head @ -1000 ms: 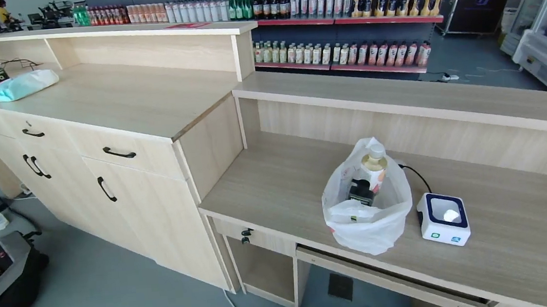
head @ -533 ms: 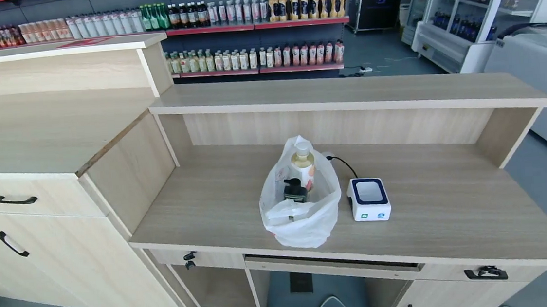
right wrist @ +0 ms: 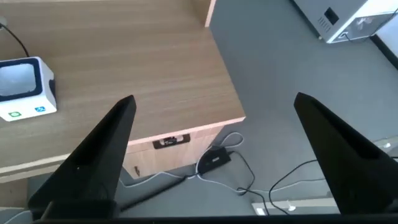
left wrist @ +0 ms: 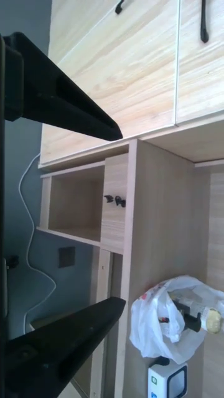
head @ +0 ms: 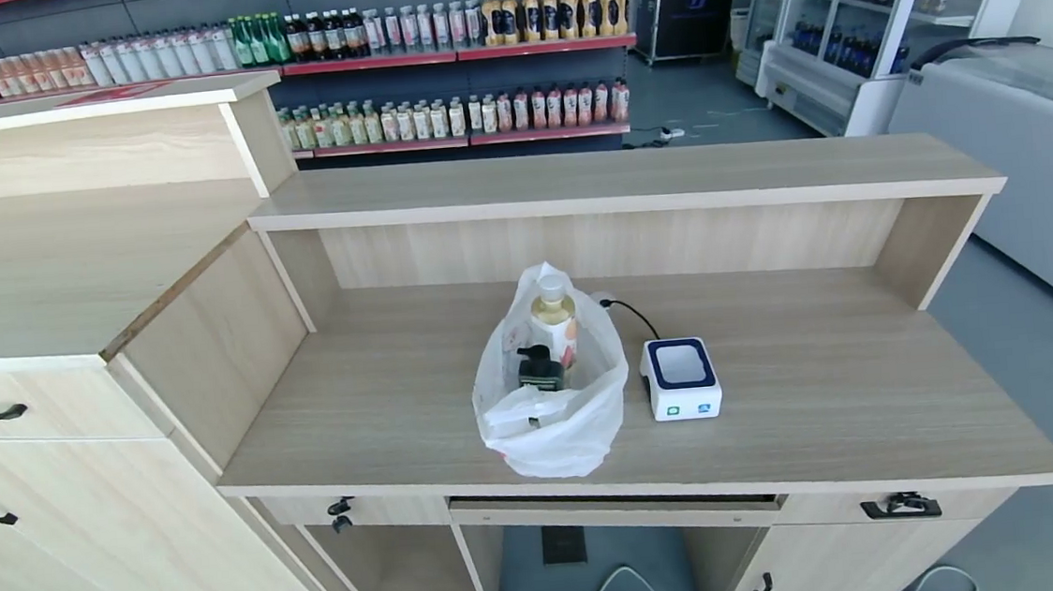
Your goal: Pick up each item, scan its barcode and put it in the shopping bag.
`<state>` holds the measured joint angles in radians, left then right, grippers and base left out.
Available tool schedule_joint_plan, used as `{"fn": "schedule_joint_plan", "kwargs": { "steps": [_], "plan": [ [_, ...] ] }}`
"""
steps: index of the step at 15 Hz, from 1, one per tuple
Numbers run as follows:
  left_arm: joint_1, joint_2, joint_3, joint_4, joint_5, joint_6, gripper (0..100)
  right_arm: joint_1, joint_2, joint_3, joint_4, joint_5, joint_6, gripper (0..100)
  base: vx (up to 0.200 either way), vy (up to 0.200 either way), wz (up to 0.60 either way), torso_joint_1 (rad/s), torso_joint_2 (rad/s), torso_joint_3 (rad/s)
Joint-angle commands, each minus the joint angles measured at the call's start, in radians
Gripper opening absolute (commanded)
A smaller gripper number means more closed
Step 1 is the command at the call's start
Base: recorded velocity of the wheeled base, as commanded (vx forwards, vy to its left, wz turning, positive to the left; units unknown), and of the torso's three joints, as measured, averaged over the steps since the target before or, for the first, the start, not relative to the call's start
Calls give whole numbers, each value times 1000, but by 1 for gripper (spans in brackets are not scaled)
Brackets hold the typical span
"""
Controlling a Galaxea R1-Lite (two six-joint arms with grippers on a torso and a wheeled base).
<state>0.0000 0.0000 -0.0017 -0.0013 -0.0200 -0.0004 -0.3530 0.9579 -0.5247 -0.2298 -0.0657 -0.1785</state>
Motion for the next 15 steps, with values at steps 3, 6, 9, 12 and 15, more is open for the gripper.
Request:
{"fn": "schedule_joint_plan", "kwargs": {
  "steps": [3, 6, 9, 12, 15],
  "plan": [
    [0, 2, 0, 0, 0, -1, 100, 40, -355, 325, 0, 0, 57, 100, 0, 0, 0, 0, 0, 0],
    [0, 0, 0, 0, 0, 0, 100, 132, -565, 479, -2, 1, 99, 100, 0, 0, 0, 0, 0, 0],
    [0, 2, 0, 0, 0, -1, 100, 172, -768, 525, 78, 6, 102, 100, 0, 0, 0, 0, 0, 0],
    [0, 2, 0, 0, 0, 0, 100, 180, -861, 525, 150, 64, 157, 100, 0, 0, 0, 0, 0, 0],
    [0, 0, 0, 0, 0, -1, 100, 187, -861, 525, 195, 70, 165, 100, 0, 0, 0, 0, 0, 0]
  ]
}}
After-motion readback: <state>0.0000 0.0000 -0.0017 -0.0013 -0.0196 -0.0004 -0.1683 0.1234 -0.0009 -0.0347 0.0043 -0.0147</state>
